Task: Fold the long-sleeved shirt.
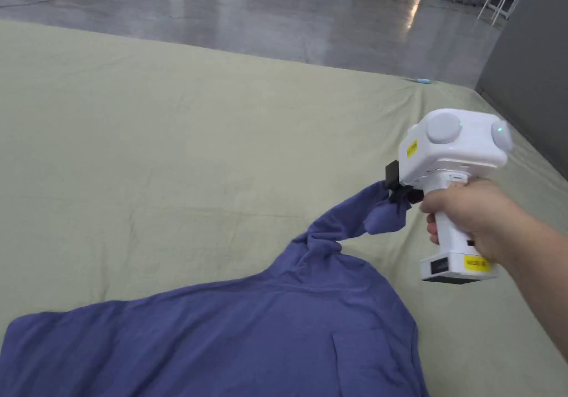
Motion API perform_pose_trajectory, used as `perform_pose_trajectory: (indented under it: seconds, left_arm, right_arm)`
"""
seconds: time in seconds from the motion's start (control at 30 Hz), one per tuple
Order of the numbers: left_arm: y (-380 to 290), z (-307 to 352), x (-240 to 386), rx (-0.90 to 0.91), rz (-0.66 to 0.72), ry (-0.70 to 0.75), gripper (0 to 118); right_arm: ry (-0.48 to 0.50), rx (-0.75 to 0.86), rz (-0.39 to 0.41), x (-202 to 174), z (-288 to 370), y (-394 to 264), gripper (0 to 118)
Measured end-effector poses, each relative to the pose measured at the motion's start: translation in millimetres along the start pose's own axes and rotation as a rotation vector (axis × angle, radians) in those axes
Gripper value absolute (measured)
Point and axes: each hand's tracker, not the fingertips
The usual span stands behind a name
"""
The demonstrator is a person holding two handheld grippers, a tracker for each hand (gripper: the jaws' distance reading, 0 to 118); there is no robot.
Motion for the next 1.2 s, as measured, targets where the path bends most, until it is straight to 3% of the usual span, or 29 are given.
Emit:
perform_pose_trajectory:
  seconds: [0.1, 0.27, 0.4, 0.57, 0.63, 0.87, 0.9, 0.93, 1.03, 1.07, 1.2]
  left_arm:
    - [0, 8, -2, 0.009, -0.010, 0.021, 0]
    - [-7, 25, -3, 0.028, 0.008, 0.021, 0]
    - [-17, 31, 0, 0.027, 0.017, 0.012, 0]
    - [-29, 38, 3, 0.016, 0.027, 0.004, 0]
    - [-32, 42, 8, 0.015, 0.030, 0.005, 0]
    - [-40, 50, 4, 0.006, 0.043, 0.017, 0]
    - [-41, 50, 4, 0.007, 0.046, 0.017, 0]
    - [-41, 50, 4, 0.005, 0.052, 0.017, 0]
    - [-41, 54, 3, 0.011, 0.061, 0.015, 0]
    - [-41, 55, 3, 0.015, 0.060, 0.016, 0]
    - [-42, 56, 2, 0.017, 0.063, 0.020, 0]
  right_arm:
    - [0.031, 0.063, 0.135, -12, 53, -27, 7]
    - [0.129, 0.012, 0.169, -19, 105, -102, 7]
    - [0.159, -0.134, 0.149, -27, 95, -173, 7]
    - [0.156, -0.335, 0.027, -33, 48, -253, 7]
    - [0.160, -0.387, 0.047, -39, 28, -273, 7]
    - [0.143, -0.412, -0.022, -34, 13, -278, 9]
    - [0.151, -0.421, -0.029, -31, 12, -275, 14]
    - [0.146, -0.418, -0.026, -26, 18, -269, 27]
    - [0.138, -0.095, -0.053, -10, 63, -250, 85]
    - [0.152, -0.023, -0.071, -5, 84, -246, 93]
    - [0.249, 0.018, -0.134, 0, 143, -257, 93]
